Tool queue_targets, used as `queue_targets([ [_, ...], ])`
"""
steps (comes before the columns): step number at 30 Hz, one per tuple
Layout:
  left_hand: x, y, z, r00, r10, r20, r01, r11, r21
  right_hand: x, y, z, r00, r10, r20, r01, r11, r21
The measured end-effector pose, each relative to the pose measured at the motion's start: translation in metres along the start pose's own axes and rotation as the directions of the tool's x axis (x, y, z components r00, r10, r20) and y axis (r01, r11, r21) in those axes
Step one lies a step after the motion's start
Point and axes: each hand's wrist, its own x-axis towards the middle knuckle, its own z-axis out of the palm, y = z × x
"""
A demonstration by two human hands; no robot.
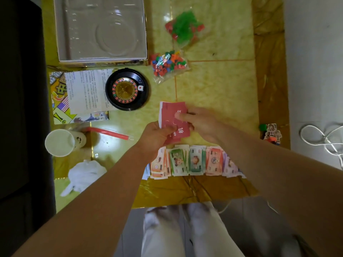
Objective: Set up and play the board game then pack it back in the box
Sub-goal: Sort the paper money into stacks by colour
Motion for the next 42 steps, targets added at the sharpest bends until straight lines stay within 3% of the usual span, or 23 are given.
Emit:
queue_targets([
  [10,-0.023,-0.013,0.023,0.987,0.114,-0.113,-0.122,0.990,-0.073,-0.024,0.015,-0.008,1.000,0.012,-0.008,-0.011,0.998,0.063],
  [14,-0.027,-0.014,0.027,0.989,0.090,-0.116,-0.108,0.981,-0.161,-0.024,0.018,-0.012,1.000,0.004,-0.009,-0.003,0.999,0.046],
  [19,-0.026,-0.020,0.029,0.973,0.129,-0.189,-0.152,0.982,-0.115,-0.023,0.022,-0.013,0.999,0.032,0.040,-0.032,0.999,0.003],
  [24,-0.026,-0.019,0.033,0.979,0.082,-0.186,-0.124,0.966,-0.228,-0.022,0.022,-0.017,1.000,0.015,0.014,-0.015,1.000,0.008],
  [31,-0.026,-0.024,0.036,0.962,0.148,-0.230,-0.177,0.978,-0.112,-0.021,0.023,-0.017,0.999,0.043,0.033,-0.045,0.997,0.055],
  [38,-0.029,-0.020,0.039,0.975,0.097,-0.201,-0.146,0.958,-0.247,-0.021,0.024,-0.015,0.998,0.055,0.019,-0.057,0.994,0.094],
  [42,-0.031,-0.021,0.039,0.965,0.135,-0.225,-0.185,0.957,-0.222,-0.023,0.023,-0.013,0.998,0.061,0.030,-0.064,0.992,0.111],
])
